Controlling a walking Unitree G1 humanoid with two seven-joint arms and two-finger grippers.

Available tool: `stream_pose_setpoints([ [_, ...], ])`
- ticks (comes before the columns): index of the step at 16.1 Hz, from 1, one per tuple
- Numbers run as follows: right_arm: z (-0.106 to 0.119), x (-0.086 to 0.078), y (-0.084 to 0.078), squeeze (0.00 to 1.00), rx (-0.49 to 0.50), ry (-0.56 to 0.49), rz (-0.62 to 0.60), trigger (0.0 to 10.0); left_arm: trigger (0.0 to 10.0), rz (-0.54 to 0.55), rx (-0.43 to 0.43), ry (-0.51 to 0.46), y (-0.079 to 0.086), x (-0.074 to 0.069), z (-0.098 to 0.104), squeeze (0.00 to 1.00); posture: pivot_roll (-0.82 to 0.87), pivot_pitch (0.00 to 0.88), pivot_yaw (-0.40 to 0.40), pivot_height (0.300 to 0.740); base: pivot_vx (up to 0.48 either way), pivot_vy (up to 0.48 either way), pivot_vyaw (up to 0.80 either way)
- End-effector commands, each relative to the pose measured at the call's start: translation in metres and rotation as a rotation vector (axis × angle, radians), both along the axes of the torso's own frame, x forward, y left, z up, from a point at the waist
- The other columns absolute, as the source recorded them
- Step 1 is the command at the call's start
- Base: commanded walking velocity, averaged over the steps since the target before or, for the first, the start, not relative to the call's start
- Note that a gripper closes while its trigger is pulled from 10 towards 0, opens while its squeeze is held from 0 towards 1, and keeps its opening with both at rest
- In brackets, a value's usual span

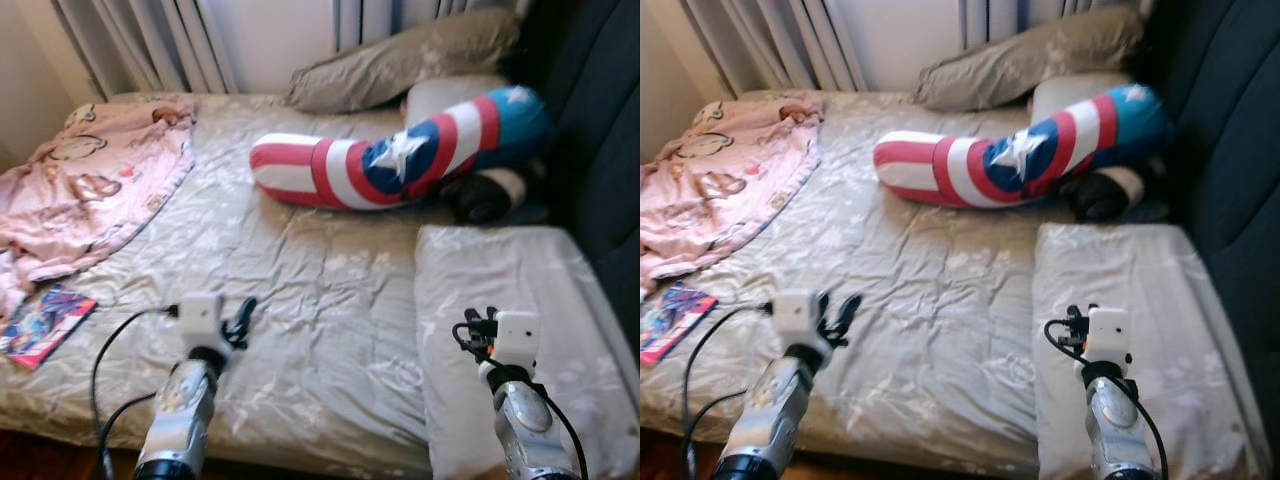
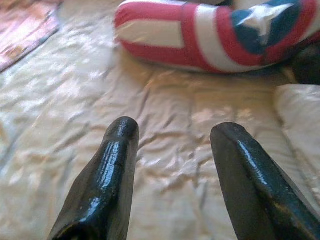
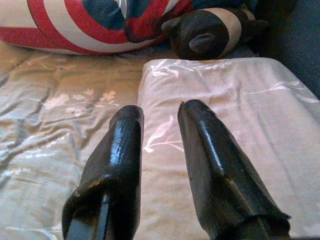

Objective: Clean up the room

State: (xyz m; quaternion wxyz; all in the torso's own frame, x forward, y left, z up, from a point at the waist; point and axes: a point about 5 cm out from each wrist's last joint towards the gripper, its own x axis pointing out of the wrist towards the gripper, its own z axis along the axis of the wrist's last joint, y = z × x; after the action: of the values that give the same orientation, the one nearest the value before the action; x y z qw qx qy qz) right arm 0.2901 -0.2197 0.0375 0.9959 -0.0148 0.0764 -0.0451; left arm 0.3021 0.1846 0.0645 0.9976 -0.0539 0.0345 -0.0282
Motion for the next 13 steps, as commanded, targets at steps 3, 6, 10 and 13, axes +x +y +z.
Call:
stream_pose_setpoints([
  [3,-0.007,-0.002,-0.014,0.0,0.002,0.066,-0.049,10.0,10.0,0.02,0.025,0.068,0.003,-0.003,-0.017,0.0,-0.06,0.058,0.021,0.74,0.0,0.0,0.0],
  [6,-0.024,-0.009,-0.006,0.0,0.035,0.141,-0.021,10.0,10.0,0.01,0.042,0.164,0.006,-0.007,-0.037,0.0,-0.05,0.054,0.031,0.74,0.0,0.0,0.0],
  [10,-0.055,-0.035,-0.008,0.0,0.089,0.287,-0.094,10.0,10.0,0.012,0.098,0.316,0.014,-0.021,-0.064,0.0,-0.05,0.046,0.042,0.74,0.0,0.0,0.0],
  [13,-0.079,-0.058,-0.005,0.0,0.159,0.431,-0.156,10.0,10.0,0.046,0.097,0.466,0.021,-0.038,-0.085,0.0,-0.06,0.037,0.044,0.74,0.0,0.0,0.0],
])
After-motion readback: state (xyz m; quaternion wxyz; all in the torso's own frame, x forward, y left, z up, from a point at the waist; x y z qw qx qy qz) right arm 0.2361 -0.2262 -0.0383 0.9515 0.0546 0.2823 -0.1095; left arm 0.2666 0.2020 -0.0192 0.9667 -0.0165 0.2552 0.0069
